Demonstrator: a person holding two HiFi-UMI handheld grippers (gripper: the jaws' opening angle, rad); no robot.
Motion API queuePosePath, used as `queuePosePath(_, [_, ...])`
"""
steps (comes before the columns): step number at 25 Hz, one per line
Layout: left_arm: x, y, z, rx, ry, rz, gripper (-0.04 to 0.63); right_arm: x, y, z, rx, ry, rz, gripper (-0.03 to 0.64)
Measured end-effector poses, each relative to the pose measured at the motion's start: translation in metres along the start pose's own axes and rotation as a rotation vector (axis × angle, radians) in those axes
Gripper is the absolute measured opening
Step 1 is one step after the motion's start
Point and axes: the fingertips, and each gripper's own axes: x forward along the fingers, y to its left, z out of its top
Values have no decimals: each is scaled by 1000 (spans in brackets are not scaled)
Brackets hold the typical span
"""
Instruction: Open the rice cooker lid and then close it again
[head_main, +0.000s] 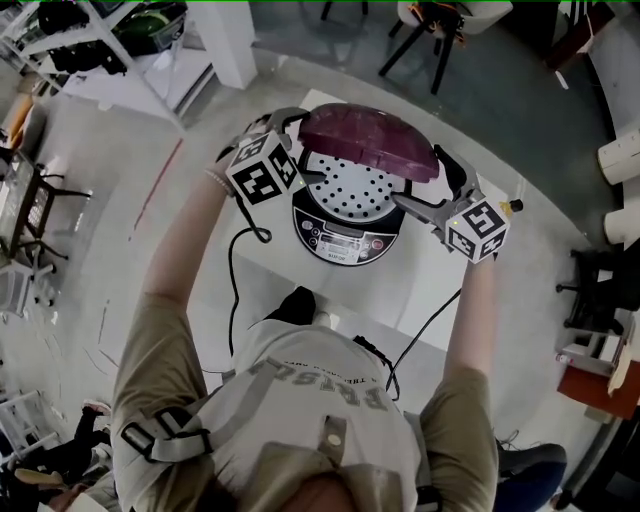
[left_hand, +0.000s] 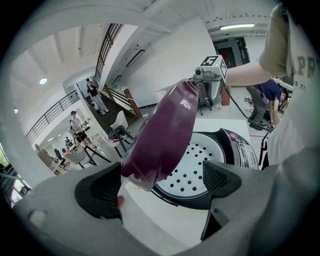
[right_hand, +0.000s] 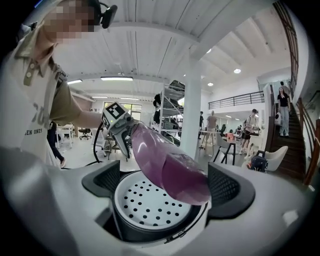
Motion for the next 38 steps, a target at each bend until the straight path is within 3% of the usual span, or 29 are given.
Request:
queuePosePath(12, [-3, -45, -30, 78, 121, -68, 538, -7, 34, -34, -16, 87, 80, 525])
queuePosePath(15, [-3, -54, -35, 83, 134, -98, 566, -8, 38, -39, -13, 92, 91, 525])
queuePosePath(28, [2, -81, -62, 160, 223, -178, 571, -10, 59, -68, -6, 175, 204, 525])
queuePosePath(38, [1, -89, -73, 189, 247, -256, 572, -8, 65, -77, -5, 212, 248, 525])
